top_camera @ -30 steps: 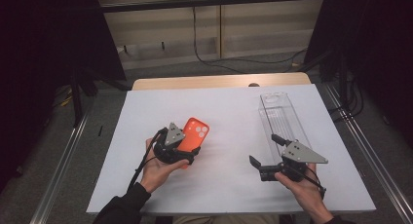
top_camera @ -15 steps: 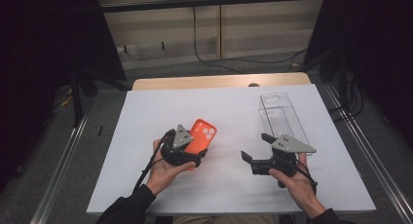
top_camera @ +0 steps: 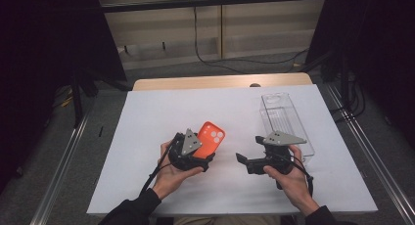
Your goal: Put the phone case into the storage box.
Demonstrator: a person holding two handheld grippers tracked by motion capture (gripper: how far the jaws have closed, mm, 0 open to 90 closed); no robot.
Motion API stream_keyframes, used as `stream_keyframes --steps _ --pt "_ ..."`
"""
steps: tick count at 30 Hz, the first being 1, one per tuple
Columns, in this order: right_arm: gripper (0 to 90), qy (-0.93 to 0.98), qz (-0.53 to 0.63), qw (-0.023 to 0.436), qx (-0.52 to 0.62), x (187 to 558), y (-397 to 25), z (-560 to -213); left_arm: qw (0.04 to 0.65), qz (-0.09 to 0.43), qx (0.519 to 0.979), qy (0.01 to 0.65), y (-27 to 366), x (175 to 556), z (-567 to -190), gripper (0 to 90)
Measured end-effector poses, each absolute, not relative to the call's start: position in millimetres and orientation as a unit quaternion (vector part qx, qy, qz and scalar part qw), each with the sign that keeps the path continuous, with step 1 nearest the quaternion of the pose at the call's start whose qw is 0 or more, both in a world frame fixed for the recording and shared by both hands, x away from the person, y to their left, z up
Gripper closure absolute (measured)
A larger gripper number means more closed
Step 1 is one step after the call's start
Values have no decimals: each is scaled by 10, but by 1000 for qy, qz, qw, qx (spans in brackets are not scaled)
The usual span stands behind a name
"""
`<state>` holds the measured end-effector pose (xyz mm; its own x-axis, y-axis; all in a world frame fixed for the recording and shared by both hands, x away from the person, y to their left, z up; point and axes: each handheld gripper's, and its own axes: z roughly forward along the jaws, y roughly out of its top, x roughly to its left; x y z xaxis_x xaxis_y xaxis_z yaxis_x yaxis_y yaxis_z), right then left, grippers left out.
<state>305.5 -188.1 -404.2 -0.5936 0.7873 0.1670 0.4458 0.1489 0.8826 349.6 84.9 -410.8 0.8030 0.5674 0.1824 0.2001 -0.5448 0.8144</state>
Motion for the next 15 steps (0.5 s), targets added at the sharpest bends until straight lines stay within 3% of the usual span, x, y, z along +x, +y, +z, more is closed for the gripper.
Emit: stream_keyframes --steps 15 --pt "84 747 487 106 440 3144 -1804 -3944 421 246 849 206 731 3386 -4135 139"
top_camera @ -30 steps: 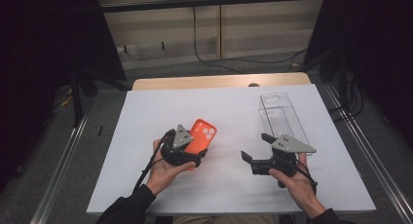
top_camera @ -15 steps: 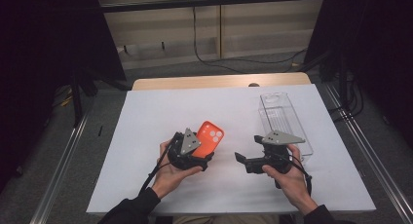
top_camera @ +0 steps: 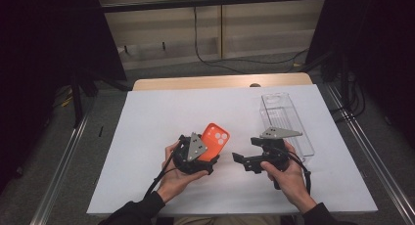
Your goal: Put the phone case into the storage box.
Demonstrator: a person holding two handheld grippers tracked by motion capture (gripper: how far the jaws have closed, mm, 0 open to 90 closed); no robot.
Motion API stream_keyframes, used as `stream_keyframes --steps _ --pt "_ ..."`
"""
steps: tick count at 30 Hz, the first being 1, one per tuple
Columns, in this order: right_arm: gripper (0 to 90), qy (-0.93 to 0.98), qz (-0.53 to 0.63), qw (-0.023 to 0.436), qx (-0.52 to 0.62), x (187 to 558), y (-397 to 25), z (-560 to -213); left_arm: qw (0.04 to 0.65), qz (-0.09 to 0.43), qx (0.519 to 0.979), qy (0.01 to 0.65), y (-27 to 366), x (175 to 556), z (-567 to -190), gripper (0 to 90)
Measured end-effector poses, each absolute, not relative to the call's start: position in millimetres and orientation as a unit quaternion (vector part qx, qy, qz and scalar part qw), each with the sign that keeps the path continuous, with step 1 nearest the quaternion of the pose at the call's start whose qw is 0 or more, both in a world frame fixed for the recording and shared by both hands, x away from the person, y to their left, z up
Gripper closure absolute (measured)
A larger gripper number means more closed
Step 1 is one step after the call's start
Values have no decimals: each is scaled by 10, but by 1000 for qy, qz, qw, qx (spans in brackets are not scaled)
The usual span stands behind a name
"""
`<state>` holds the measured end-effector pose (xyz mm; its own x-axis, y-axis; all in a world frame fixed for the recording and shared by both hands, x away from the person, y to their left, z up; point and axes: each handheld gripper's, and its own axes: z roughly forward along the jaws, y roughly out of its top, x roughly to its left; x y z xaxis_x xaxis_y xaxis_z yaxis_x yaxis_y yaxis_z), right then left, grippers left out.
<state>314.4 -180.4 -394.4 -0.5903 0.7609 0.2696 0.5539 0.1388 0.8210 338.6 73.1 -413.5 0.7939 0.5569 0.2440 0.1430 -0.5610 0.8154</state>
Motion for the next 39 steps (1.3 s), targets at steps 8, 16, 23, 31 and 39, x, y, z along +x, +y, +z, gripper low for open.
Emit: stream_keyframes --steps 8,16,23,31,39 --pt "83 754 473 105 443 3206 -1714 -3841 426 260 845 193 686 3320 -4106 139" --pt "94 767 454 104 441 3260 -1679 -3802 429 275 841 185 712 3242 -4120 139" --pt "77 781 430 95 443 3297 -1660 -3794 423 285 842 177 675 3222 -4142 139" --pt "250 774 426 76 462 3339 -1681 -3786 430 293 836 173 641 3214 -4147 139" --pt "370 759 431 69 483 3379 -1666 -3721 430 300 834 171 639 3213 -4119 139"
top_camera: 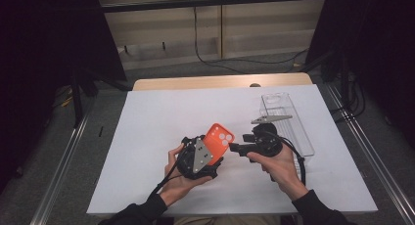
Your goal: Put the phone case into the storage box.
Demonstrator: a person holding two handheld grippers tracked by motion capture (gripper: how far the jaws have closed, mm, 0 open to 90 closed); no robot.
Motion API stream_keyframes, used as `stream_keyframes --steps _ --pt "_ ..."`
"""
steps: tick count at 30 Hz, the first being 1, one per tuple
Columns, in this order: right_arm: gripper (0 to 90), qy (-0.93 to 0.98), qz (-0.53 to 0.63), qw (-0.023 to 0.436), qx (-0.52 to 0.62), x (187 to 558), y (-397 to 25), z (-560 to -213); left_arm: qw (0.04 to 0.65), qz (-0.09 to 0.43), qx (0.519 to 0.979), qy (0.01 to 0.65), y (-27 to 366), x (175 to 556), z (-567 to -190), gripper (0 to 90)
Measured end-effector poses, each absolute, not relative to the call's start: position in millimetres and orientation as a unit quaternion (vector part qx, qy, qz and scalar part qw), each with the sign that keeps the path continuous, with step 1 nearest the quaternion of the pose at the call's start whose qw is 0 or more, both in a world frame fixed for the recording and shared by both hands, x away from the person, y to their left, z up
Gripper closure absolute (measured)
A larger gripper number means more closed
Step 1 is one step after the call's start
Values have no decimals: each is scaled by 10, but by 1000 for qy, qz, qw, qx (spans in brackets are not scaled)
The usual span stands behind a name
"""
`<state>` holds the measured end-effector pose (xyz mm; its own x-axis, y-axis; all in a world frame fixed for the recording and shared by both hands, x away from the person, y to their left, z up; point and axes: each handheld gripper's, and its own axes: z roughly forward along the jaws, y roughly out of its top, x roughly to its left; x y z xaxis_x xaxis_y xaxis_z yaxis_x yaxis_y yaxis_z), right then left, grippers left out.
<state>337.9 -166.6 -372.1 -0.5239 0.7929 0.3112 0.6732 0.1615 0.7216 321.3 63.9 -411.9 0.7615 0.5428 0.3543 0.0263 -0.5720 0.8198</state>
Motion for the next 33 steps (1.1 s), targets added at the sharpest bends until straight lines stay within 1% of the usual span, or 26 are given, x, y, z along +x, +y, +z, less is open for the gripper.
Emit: stream_keyframes --steps 1,3,4,6,11,13,25,33 --pt "387 758 432 67 484 3382 -1661 -3720 429 301 835 169 633 3210 -4120 139" --pt "463 755 435 54 487 3388 -1656 -3720 431 304 834 165 620 3204 -4122 139" --pt "472 753 435 51 492 3388 -1652 -3718 430 305 834 164 613 3206 -4120 139" --pt "520 749 436 42 498 3415 -1656 -3714 430 305 834 163 599 3209 -4106 139" --pt "603 744 435 40 506 3446 -1651 -3702 428 310 834 160 576 3211 -4123 139" --pt "645 740 435 30 511 3456 -1643 -3701 429 312 833 160 560 3200 -4131 139" --pt "707 721 425 -1 548 3507 -1627 -3700 421 324 834 151 554 3182 -4133 139" --pt "730 705 423 -5 570 3544 -1608 -3721 417 332 832 154 546 3200 -4159 139"
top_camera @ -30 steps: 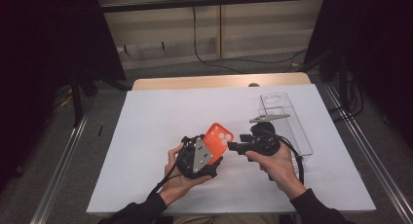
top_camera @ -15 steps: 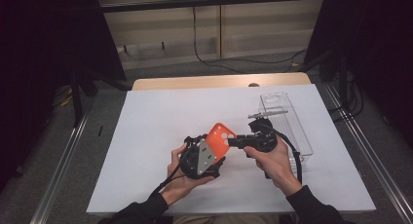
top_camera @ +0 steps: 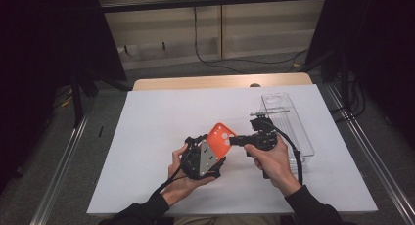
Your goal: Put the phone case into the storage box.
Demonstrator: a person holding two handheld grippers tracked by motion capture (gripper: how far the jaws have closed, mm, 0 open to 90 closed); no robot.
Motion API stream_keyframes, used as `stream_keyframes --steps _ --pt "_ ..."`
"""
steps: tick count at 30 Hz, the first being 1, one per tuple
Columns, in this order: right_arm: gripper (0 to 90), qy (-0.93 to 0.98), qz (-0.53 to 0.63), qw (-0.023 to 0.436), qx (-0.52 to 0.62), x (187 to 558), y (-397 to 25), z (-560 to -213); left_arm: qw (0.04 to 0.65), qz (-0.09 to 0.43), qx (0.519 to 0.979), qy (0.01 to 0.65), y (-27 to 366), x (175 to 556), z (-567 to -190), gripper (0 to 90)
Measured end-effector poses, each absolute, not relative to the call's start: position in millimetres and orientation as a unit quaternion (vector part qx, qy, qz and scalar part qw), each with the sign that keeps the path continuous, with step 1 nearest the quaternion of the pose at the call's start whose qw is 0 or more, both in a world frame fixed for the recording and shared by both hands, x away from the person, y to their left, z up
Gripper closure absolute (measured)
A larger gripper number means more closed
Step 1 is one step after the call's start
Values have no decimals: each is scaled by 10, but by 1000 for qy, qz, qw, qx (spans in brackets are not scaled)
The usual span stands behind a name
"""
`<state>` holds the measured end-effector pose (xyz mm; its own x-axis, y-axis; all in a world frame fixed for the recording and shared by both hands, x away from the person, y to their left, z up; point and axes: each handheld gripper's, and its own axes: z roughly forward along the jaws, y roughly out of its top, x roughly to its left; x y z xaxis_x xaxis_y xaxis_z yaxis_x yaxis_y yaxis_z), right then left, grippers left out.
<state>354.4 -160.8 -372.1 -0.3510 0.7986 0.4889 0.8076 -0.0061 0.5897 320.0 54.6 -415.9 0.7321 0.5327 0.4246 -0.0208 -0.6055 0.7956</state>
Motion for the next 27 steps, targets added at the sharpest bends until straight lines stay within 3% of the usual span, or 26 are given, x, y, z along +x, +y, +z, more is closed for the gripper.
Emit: stream_keyframes --steps 27 --pt "814 -652 -482 45 -584 3511 -1687 -3782 425 344 821 164 529 3223 -4187 121"
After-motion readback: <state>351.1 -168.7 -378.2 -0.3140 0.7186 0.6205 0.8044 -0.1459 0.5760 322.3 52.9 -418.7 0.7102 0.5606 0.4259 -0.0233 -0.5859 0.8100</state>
